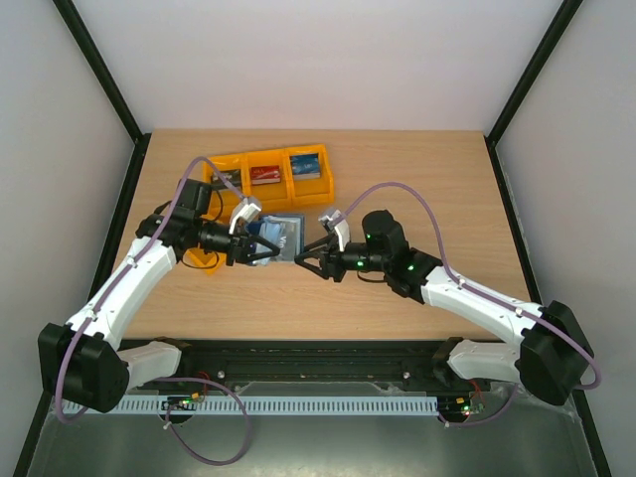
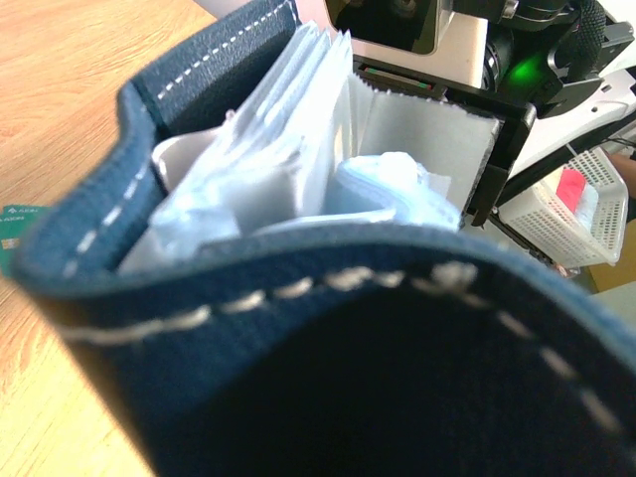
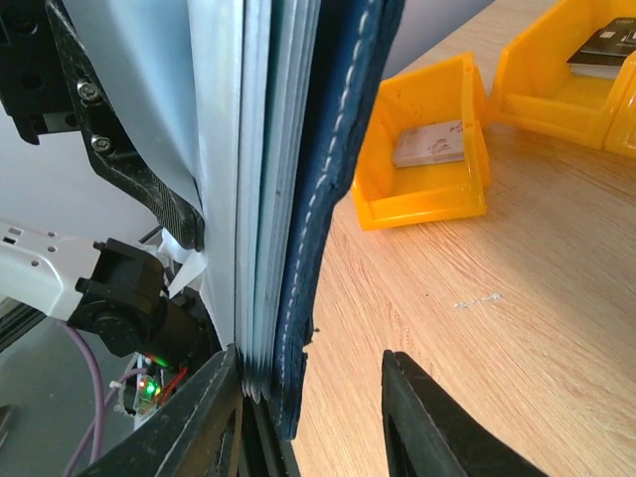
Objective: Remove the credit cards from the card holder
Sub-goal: Remove the credit card from the card holder.
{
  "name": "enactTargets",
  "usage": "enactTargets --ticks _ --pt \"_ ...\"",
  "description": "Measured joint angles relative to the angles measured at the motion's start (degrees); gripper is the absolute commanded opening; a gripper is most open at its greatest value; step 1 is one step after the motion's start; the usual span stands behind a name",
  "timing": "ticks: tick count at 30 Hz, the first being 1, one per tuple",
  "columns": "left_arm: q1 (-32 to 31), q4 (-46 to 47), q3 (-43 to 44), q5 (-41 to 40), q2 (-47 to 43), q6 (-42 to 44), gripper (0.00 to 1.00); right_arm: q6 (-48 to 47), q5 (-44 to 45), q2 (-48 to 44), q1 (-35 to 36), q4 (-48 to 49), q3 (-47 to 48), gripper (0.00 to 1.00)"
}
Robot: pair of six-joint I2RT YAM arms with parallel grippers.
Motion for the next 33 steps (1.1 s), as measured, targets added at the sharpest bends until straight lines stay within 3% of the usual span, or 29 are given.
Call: enactTargets --ticks 21,33 --pt "0.11 -0.87 0.11 -0.37 0.00 3.02 0.02 -0.85 1.88 0.31 -0.02 -2.82 1.29 0.32" --pt "-0.04 -1.92 0.13 -1.46 0.57 4.46 0.02 -0.57 0.37 2.25 -0.39 -3.43 2.64 0.36"
